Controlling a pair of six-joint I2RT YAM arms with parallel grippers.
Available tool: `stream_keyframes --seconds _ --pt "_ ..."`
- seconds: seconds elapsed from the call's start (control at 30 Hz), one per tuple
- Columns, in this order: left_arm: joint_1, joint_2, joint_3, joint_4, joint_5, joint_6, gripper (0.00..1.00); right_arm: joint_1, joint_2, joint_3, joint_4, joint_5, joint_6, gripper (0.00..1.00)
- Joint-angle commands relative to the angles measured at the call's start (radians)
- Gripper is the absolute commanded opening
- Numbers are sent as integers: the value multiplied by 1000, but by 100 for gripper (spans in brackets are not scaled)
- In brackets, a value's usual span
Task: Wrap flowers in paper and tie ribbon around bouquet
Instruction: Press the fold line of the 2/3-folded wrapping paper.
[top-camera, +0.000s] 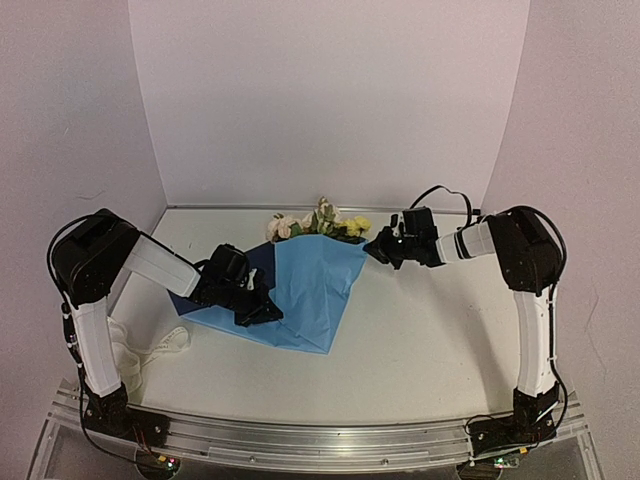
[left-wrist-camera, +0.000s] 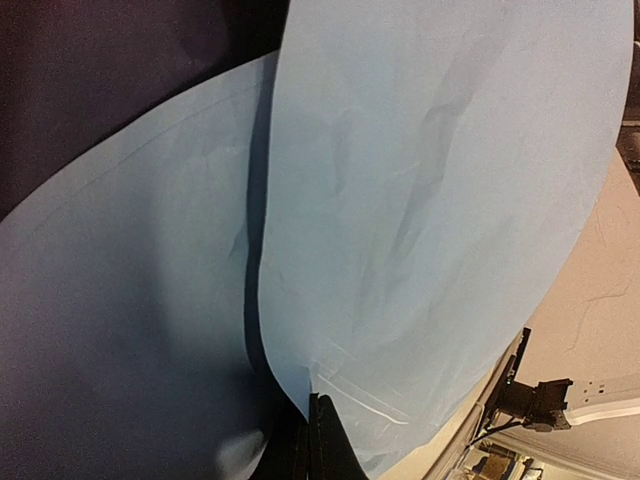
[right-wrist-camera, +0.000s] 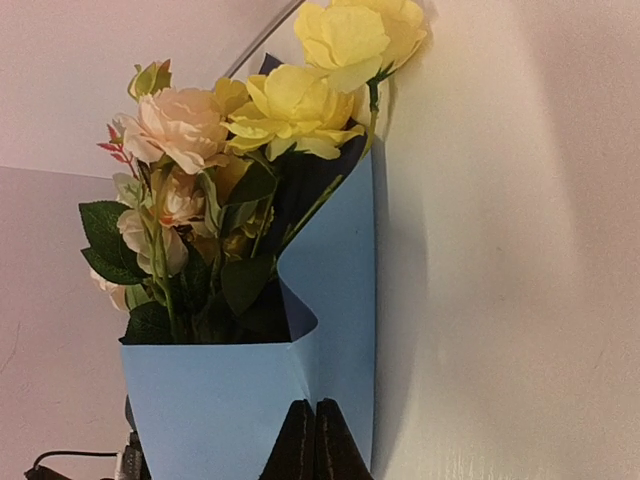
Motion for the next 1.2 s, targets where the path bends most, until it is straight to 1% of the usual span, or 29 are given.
stream_keyframes --seconds 0.0,0.17,0.33,0.7,0.73,0.83,0.87,0.9,0.97,1.03,1.17 --pt "2 64 -24 -143 -79 16 0 -2 -89 9 -139 34 -105 0" --pt "6 54 -58 -151 -98 16 0 -25 -105 2 -181 39 -123 0" --pt "7 50 -63 -151 -109 20 0 -34 -119 6 -249 57 -150 0" --pt "7 29 -84 -141 -107 31 0 -51 -148 28 -341 70 -180 1" --pt "7 23 -81 -139 -103 33 0 -51 -154 26 -344 68 -180 4" --pt "2 -3 -65 -124 -81 49 0 -46 -191 21 -406 68 -175 20" --pt "-3 -12 -54 -123 -73 62 0 -42 -211 21 -432 72 -180 29" --pt "-7 -23 -42 -127 -68 70 0 -35 -228 21 -460 78 -188 35" --pt "-13 -43 -17 -130 -58 80 0 -16 -271 13 -509 99 -207 45" --pt "-16 -65 -1 -128 -50 81 0 3 -311 -6 -547 123 -212 51" --pt "-18 -94 3 -116 -31 76 0 73 -389 -40 -612 153 -195 52"
